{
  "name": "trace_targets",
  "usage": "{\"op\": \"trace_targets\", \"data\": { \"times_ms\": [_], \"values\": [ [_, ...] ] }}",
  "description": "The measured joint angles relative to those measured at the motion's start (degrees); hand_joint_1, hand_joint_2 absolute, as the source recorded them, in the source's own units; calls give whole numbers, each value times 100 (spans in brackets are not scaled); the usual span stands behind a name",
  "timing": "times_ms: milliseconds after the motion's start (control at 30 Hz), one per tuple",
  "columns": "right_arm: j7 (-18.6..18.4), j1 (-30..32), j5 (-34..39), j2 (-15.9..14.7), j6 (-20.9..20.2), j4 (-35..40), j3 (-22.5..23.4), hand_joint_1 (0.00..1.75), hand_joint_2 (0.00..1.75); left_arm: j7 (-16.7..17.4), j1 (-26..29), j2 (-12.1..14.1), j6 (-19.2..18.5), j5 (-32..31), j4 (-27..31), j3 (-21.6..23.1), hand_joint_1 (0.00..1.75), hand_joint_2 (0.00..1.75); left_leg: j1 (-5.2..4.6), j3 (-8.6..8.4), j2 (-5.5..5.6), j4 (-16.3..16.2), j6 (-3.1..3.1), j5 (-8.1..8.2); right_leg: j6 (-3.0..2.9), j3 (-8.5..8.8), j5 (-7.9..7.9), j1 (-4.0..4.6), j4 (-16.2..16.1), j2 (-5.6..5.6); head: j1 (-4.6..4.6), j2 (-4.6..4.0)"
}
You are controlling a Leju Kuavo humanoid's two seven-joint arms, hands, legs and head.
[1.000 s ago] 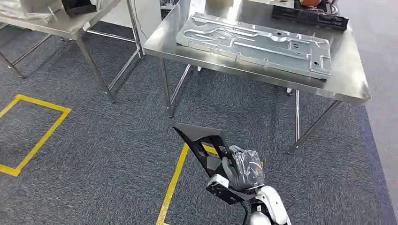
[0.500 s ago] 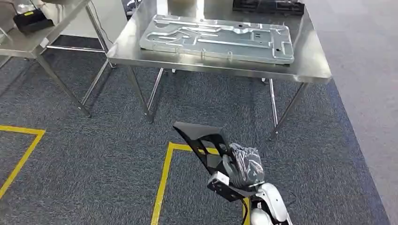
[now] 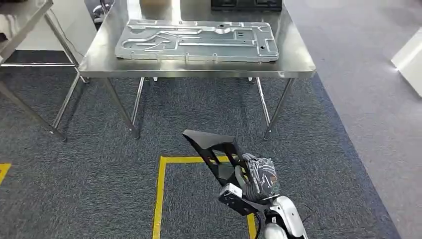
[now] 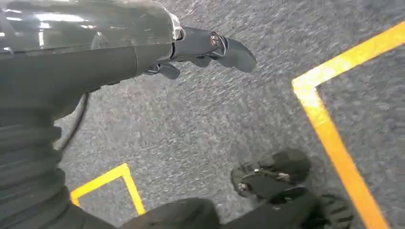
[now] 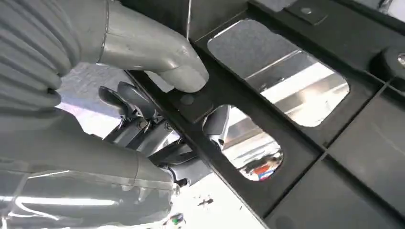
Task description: Take the parts from the cabinet and place them on the table.
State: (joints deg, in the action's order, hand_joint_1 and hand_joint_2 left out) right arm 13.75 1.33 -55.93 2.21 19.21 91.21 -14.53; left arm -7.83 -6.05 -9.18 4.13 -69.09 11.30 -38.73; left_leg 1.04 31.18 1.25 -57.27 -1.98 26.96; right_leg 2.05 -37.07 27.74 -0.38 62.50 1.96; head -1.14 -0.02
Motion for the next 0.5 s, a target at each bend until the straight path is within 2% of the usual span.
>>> {"op": "trace_targets", "data": {
  "times_ms": [33, 67, 100, 133, 167, 200, 233, 267, 300, 400, 433, 467, 500],
  "values": [
    [-2, -5, -2, 0, -4, 0, 0, 175, 175, -7, 5, 0, 0, 0, 0, 0, 0, 175, -11, 2, -76, -3, -3, 2, 27, -220, 223, -10, 442, -104, 0, 0],
    [-4, 8, -9, 2, -9, 2, 0, 175, 175, -7, 16, 2, 0, 0, 0, 0, 0, 175, -20, 2, -153, -4, -7, 9, 50, -451, 406, -29, 904, -137, 0, 0],
    [-4, 24, -11, 2, -11, 0, 0, 175, 175, -13, 23, 7, 0, 0, 0, -2, 0, 175, -25, 6, -243, -8, -11, 18, 71, -640, 493, -47, 1261, -145, 0, 0],
    [-7, 40, -26, 0, -15, 0, 0, 175, 175, -17, 21, 7, 0, 0, 0, -5, 0, 175, -26, 4, -319, -10, -4, 26, 87, -682, 434, -63, 1317, -159, 0, 0],
    [-11, 54, -28, 0, -15, 0, 11, 175, 175, -26, 12, 7, 0, 0, 0, -5, 0, 175, -26, -3, -389, -15, 7, 37, 94, -568, 253, -74, 1082, -175, 0, 0],
    [-20, 54, -31, 0, -15, 2, 13, 175, 175, -37, 3, 4, 0, 0, 0, -5, 0, 175, -26, -14, -454, -20, 22, 55, 88, -320, 9, -78, 615, -216, 0, 0],
    [-20, 52, -39, 0, -15, 11, 15, 175, 175, -44, -7, 4, 0, 0, 0, -5, 0, 175, -26, -33, -511, -26, 37, 75, 69, -15, -214, -75, 67, -319, 0, 0],
    [-20, 44, -42, 0, -13, 13, 15, 175, 175, -52, -14, 2, 2, 0, 0, -7, 0, 175, -42, -61, -558, -35, 67, 100, 31, 261, -304, -52, -418, -569, 0, 0],
    [-20, 34, -46, 2, -17, 13, 15, 175, 175, -57, -18, 2, 9, 0, 0, -7, 0, 175, -83, -67, -607, -46, 117, 133, -23, 263, -278, -16, -453, -594, 0, 0],
    [-20, 36, -50, 9, -17, 22, 22, 175, 175, -74, -35, 4, 20, 0, 0, -24, 0, 175, -70, -136, -741, -6, 207, 165, -122, 234, -256, 18, -444, -399, 0, 0],
    [-20, 36, -50, 9, -17, 28, 26, 175, 175, -79, -50, 2, 24, 0, 2, -26, 0, 175, -80, -179, -806, 7, 252, 183, -165, 258, -282, -1, -497, -325, 0, 0],
    [-15, 50, -50, 15, -15, 37, 26, 175, 175, -92, -53, 4, 37, 0, 2, -29, 0, 175, -33, -164, -629, -86, 281, 260, -198, 307, -311, -46, -539, -275, 0, 0],
    [-11, 27, -50, 15, -15, 42, 28, 175, 175, -96, -55, 4, 48, 0, 2, -33, 0, 175, -32, -38, -401, -365, 295, 460, -229, 312, -316, -55, -549, -224, -2, 0]
  ]
}}
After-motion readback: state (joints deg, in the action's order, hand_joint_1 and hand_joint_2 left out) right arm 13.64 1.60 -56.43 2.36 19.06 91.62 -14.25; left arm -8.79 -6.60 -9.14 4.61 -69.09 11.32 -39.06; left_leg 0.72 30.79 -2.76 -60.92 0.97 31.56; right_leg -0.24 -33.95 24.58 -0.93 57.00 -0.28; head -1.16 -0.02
